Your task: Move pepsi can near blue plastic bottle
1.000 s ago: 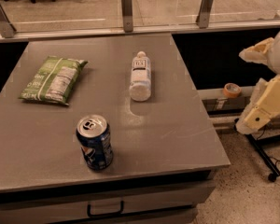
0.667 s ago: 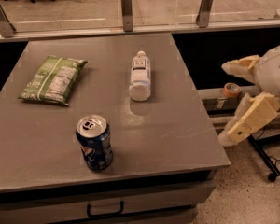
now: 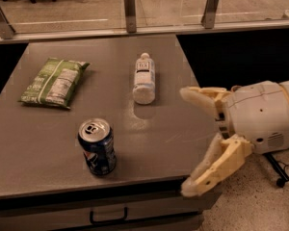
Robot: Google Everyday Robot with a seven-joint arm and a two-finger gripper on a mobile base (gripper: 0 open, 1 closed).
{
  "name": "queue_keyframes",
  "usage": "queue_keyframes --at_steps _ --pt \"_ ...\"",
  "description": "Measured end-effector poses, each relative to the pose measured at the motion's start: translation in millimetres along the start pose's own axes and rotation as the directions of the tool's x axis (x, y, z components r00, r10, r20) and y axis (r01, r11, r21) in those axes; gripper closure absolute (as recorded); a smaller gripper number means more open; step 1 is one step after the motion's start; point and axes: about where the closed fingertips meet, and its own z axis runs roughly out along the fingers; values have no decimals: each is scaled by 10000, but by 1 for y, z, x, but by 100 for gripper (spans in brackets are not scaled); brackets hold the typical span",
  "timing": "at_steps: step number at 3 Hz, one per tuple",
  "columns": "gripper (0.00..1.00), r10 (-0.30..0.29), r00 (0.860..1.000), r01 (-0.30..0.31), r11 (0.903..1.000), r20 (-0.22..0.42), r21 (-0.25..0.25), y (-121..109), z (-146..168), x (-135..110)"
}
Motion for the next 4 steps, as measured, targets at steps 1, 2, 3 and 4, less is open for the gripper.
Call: queue_keyframes --at_steps 1,2,3,4 --pt "0 -108 9945 176 9978 1039 -645 19 20 -44" --pt "0 -282 9980 305 9988 570 -391 17 36 -24" --pt "0 -385 9991 391 9984 170 -417 5 80 31" --pt "0 -419 9990 426 9983 177 -408 -12 113 64"
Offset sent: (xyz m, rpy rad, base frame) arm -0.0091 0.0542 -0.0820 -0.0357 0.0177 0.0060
